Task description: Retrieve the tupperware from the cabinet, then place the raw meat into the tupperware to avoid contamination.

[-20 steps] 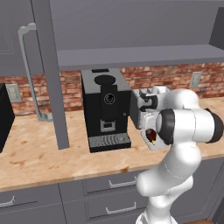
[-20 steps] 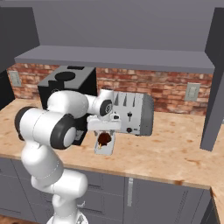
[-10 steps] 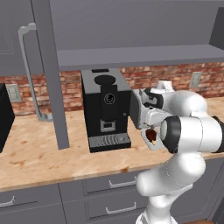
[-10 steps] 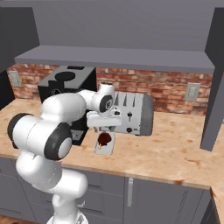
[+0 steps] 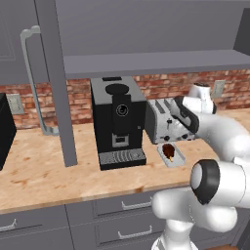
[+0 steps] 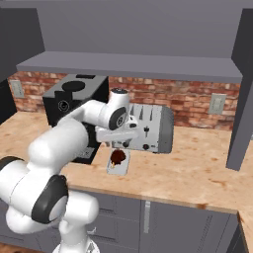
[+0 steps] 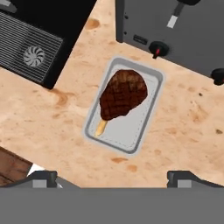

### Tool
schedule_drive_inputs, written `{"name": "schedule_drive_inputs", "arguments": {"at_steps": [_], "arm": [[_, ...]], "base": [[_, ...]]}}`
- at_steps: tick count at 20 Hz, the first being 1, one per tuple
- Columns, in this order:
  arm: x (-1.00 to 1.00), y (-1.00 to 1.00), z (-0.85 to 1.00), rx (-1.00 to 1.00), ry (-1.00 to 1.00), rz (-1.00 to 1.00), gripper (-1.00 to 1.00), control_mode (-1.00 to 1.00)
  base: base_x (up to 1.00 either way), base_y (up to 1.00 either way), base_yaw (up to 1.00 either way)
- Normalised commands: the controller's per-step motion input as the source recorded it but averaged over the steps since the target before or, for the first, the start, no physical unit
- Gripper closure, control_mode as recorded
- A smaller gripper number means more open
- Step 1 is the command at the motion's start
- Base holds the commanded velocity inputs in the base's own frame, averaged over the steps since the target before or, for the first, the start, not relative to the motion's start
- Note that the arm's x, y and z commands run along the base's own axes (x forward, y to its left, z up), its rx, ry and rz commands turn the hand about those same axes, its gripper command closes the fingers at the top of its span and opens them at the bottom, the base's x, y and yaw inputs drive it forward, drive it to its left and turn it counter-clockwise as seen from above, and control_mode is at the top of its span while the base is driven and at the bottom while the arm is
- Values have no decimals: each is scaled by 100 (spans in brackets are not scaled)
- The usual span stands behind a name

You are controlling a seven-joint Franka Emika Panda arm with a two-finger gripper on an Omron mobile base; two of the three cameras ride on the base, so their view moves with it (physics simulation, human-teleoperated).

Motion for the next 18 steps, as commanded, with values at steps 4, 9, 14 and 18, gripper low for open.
{"name": "schedule_drive_inputs", "arguments": {"at_steps": [4,9,14,18], "arm": [[-46,0,57,0,-21,0,-100,-100],[-40,0,62,0,-19,0,-100,-100],[-40,0,61,0,-18,0,-100,-100],[-32,9,57,0,-15,0,-100,-100]], "base": [[0,0,0],[0,0,0],[0,0,0],[0,0,0]]}}
